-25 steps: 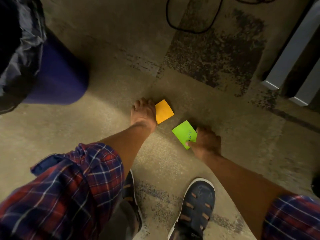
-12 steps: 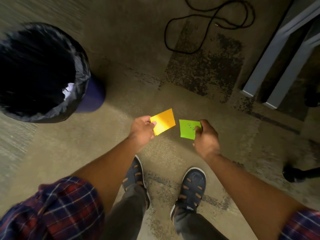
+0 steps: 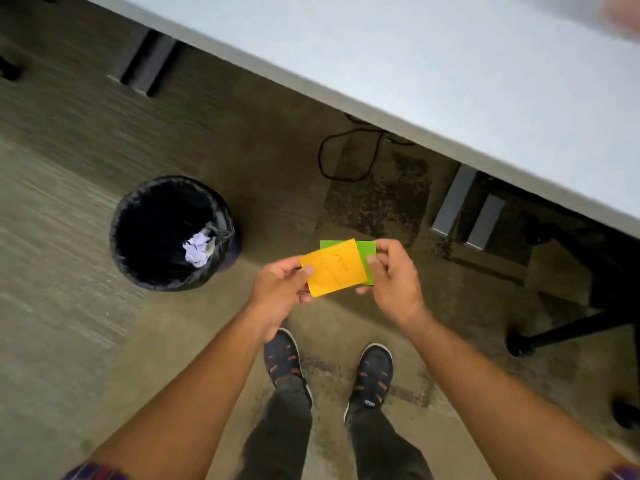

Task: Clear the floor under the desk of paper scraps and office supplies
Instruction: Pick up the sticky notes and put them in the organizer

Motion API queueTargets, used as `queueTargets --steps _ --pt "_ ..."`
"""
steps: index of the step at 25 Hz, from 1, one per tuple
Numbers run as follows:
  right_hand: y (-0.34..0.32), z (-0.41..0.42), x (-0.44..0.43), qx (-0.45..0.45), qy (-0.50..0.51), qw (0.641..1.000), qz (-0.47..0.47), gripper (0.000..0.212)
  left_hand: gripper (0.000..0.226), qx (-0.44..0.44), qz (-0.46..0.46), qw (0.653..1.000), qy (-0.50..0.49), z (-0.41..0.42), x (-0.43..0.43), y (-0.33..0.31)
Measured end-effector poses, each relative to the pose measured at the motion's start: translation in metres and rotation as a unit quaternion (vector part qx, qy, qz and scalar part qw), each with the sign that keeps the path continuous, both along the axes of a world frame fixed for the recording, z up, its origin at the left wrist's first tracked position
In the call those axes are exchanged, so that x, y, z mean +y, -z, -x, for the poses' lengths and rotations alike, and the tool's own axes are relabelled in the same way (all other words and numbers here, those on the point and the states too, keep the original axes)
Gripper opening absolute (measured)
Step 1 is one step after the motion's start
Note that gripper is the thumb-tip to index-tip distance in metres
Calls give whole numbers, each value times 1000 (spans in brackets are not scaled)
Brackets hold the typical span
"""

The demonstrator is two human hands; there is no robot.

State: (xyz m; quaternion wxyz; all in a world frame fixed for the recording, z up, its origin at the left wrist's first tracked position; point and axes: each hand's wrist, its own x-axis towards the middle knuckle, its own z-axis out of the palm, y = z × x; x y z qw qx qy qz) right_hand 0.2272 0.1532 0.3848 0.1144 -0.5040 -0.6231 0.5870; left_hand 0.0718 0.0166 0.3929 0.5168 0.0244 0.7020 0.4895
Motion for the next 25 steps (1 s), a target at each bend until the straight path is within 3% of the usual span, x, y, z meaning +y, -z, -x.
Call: queueTargets --steps 6,9,14,19,25 --pt "-120 13 2 67 37 997 -4 26 13 132 -6 990 -57 11 23 -100" --pt "-175 13 1 83 60 995 5 26 30 161 -14 985 -52 12 30 -153" --pt "-256 9 -6 95 65 993 7 30 30 140 -44 989 -32 11 31 -227" --pt "-317 1 -14 64 17 997 -48 37 5 108 -65 992 -8 19 30 -281" --pt "-370 -6 0 -7 -5 995 -98 35 13 57 -80 994 37 20 38 -312"
